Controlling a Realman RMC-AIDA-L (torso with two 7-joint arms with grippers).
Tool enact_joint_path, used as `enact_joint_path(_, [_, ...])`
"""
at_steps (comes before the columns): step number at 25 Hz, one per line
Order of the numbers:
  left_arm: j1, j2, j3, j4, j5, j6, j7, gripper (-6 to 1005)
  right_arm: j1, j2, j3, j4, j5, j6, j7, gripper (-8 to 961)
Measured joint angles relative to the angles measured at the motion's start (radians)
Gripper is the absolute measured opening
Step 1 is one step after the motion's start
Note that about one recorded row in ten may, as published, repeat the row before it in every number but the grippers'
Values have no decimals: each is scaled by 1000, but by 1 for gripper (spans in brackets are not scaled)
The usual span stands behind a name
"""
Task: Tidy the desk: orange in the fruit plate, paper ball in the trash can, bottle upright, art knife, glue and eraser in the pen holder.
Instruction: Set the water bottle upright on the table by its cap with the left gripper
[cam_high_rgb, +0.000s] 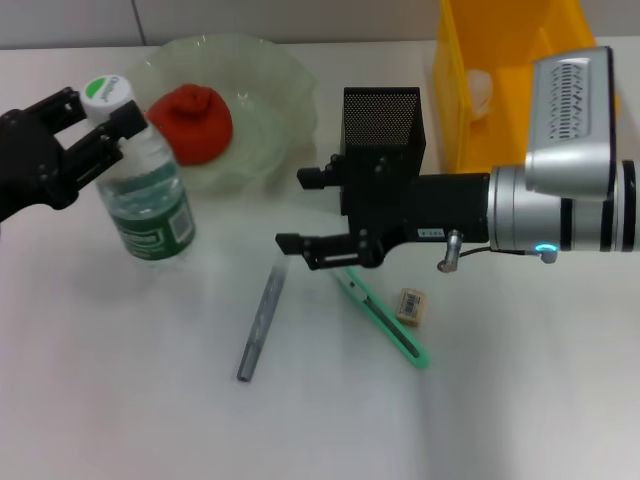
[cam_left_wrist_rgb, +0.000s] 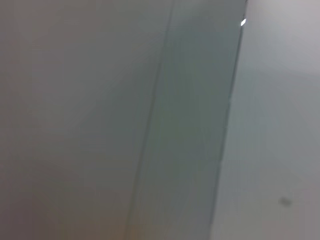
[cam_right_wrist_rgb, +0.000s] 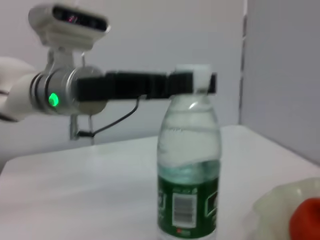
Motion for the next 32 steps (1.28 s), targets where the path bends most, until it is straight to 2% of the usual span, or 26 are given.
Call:
enact_joint_path(4, [8,1,-2,15,0,-18,4,459,-12,-1,1,19,76,9,-30,800])
enact_joint_path(5, [19,-5,-42,29,-1,-68,24,460,-16,-2,5,36,124,9,-48,800])
enact_joint_path(7, [19,-5,-42,29,-1,-68,24,462,-17,-2,13,53,154,9,-58,800])
enact_joint_path(9, [19,-9,-59,28,0,-85,34,465,-17,-2,18,59,160,9,-59,800])
enact_joint_path(10, [16,-23,-83,32,0,-175,47,466,-18,-3,26,71,167,5,-60,800])
enact_joint_path(14, [12,-29,-86,34,-2,-219,60,471,-19,-3,30,86,168,0,-66,800])
enact_joint_path(16, [11,-32,-88,34,-2,-226,68,473,-19,-2,30,98,169,0,-69,800])
enact_joint_path(18, [6,-44,-99,35,-3,-247,90,476,-19,-2,30,106,175,0,-70,799])
enact_joint_path(32, [2,-69,-110,29,-4,-304,139,493,-9,-1,28,129,195,6,-70,800])
